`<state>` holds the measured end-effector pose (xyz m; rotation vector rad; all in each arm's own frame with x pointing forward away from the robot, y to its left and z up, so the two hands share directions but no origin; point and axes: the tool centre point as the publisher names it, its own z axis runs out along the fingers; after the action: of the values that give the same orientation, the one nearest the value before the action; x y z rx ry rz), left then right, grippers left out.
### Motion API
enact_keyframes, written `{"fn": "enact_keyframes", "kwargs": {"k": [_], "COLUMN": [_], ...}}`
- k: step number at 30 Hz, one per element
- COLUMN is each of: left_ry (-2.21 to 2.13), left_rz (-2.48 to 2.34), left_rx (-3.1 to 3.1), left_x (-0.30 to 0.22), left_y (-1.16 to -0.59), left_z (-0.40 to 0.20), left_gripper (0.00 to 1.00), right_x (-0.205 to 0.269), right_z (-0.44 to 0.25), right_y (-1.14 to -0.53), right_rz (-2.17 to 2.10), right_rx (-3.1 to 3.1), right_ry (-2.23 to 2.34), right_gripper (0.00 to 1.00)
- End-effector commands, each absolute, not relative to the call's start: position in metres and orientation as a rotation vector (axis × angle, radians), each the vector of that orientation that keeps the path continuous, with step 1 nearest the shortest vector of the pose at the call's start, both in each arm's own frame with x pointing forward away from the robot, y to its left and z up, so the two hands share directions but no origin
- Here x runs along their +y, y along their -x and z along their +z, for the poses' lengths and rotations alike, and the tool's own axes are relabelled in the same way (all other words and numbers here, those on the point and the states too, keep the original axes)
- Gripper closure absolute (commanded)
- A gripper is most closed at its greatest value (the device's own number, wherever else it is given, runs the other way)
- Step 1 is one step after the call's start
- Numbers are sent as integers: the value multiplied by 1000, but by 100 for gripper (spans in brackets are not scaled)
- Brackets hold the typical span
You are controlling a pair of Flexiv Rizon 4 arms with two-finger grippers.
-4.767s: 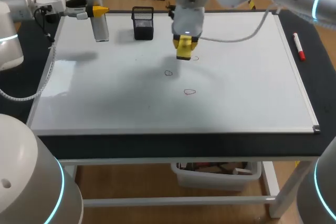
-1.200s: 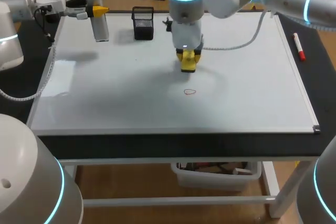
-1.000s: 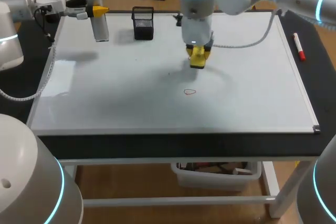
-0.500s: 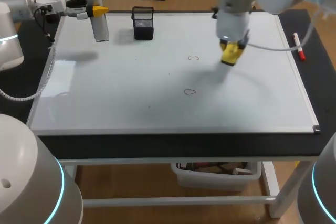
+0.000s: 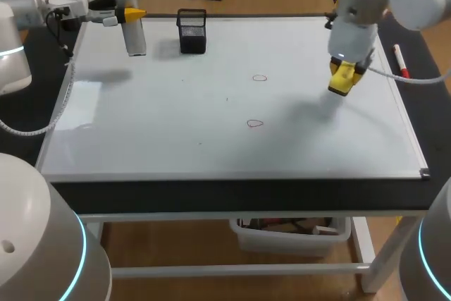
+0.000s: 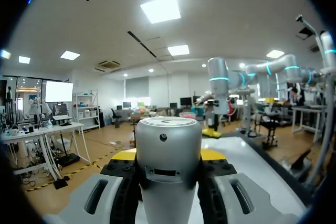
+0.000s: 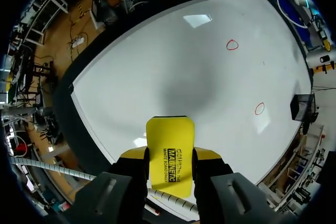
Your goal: Pick up the inspection probe, press it on each red-marked spot on the whiteboard one by one, put down the probe, pick up the eraser, and wipe off all the red marks.
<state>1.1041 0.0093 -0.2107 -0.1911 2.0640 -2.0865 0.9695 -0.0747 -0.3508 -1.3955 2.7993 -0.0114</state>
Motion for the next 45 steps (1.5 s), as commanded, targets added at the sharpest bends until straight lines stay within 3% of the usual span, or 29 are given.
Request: {"fn": "enact_keyframes", "kwargs": {"k": [1,23,45], "left_ry": [189,161,-158], "left_rz": [-2088,-2103,-2354], "left_rx": [2061,2065,2170], "left_x": [9,0,-144], "left_y": [-1104,-1094,-1025], "left_z": [-211,-210,-220], "left_gripper": [100,100,100], "right_x": [-85,-85,-85], "right_z": [-350,-350,-350], "right_y": [-965,-965,-965], "right_rz": [14,14,14], "right_rx": [2771,2771,2771], "right_ry": [1387,1387,1387], "right_gripper": [100,100,100]}}
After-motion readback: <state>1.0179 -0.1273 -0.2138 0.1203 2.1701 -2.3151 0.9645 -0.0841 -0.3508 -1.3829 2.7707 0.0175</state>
